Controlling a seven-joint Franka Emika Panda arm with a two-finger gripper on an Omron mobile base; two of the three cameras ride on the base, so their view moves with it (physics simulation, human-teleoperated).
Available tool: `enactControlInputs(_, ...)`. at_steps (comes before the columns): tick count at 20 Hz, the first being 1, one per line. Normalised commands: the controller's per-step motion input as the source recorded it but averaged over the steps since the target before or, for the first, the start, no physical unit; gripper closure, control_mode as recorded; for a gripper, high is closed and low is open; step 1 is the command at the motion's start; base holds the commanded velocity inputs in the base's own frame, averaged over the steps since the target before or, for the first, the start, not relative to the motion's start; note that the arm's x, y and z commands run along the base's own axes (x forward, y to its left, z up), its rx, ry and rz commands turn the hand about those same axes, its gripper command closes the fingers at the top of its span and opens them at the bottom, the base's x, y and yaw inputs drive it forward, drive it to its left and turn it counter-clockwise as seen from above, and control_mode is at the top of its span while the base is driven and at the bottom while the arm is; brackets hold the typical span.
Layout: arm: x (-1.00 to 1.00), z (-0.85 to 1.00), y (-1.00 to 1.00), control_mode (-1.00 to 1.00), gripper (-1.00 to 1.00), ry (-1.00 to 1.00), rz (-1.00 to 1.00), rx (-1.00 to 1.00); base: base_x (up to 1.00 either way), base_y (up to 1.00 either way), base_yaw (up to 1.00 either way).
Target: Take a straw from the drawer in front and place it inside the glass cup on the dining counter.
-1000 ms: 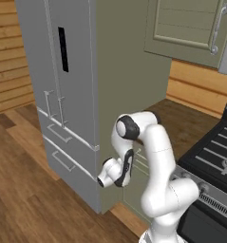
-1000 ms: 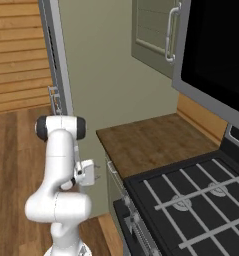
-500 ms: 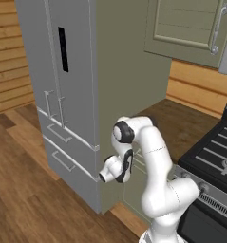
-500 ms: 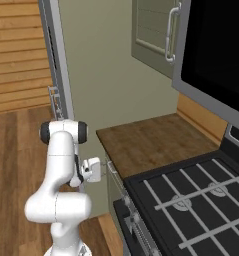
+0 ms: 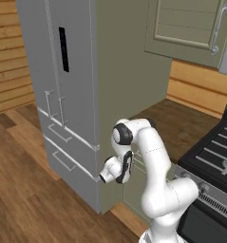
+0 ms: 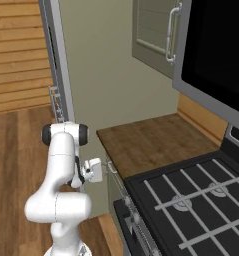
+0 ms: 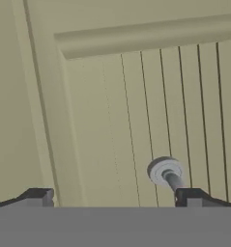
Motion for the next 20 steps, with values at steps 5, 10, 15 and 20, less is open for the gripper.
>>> enactControlInputs(5, -0.27, 0.00, -0.36, -1.00, -1.00, -0.13, 0.00, 0.00, 0.00, 0.00, 0.00)
enactControlInputs(10, -0.51, 0.00, -0.22, -1.00, -1.00, -0.09, 0.00, 0.00, 0.00, 0.00, 0.00)
enactControlInputs(15, -0.49, 0.14, -0.13, -1.00, -1.00, -0.02, 0.00, 0.01, 0.00, 0.00, 0.00)
enactControlInputs(20, -0.07, 0.43, -0.09, -1.00, -1.00, 0.00, 0.00, 0.02, 0.00, 0.00, 0.00)
